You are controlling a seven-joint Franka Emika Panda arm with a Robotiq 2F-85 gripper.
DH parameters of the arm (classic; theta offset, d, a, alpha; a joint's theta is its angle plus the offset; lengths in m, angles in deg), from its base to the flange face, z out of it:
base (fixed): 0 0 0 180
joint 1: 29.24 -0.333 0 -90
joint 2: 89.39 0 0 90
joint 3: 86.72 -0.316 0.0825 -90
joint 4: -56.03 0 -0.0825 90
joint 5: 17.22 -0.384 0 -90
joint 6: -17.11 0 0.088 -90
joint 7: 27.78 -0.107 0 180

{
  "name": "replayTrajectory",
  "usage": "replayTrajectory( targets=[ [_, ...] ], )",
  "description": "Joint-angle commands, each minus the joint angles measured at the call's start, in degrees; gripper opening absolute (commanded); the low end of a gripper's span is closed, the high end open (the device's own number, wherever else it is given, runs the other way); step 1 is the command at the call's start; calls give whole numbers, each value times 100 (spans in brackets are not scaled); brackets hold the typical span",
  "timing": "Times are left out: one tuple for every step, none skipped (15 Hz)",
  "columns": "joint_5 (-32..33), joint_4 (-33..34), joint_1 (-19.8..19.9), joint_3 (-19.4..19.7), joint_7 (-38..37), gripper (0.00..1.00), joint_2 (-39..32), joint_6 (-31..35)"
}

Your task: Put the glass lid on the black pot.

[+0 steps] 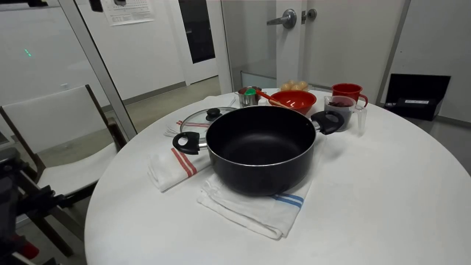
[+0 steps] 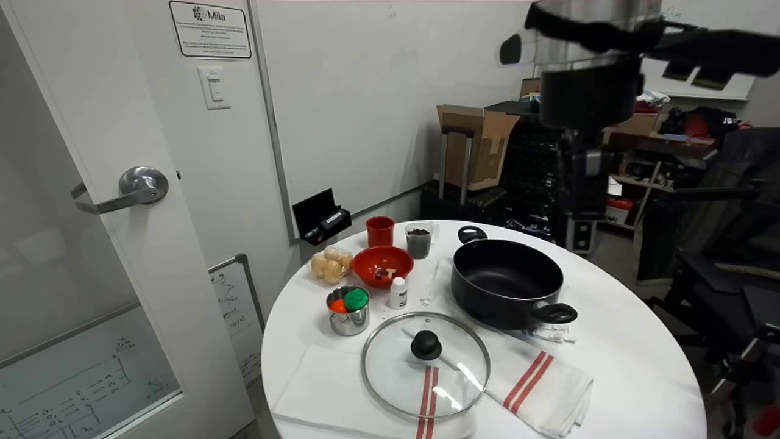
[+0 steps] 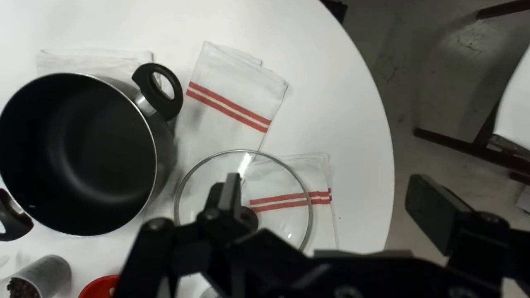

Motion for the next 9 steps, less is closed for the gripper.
replayTrajectory(
  targets=[
    [593,702,-105,156,-369,100,-1039,439],
    [647,859,-121,204,-373,100,-1290,546],
    [710,991,-148,255,-388,100,-1503,650],
    [784,1143,-183,316,-421,100,-1737,741],
    [818,1282,-207,367,-392,100,-1946,827],
    [838,1428,-228,419,-372,100,-2156,903],
    [849,1566,-252,471,-363,100,-2342,972],
    [824,1720,-269,517,-354,100,-2541,1002],
    [788,1852,-274,544,-287,100,-2718,1067]
  ],
)
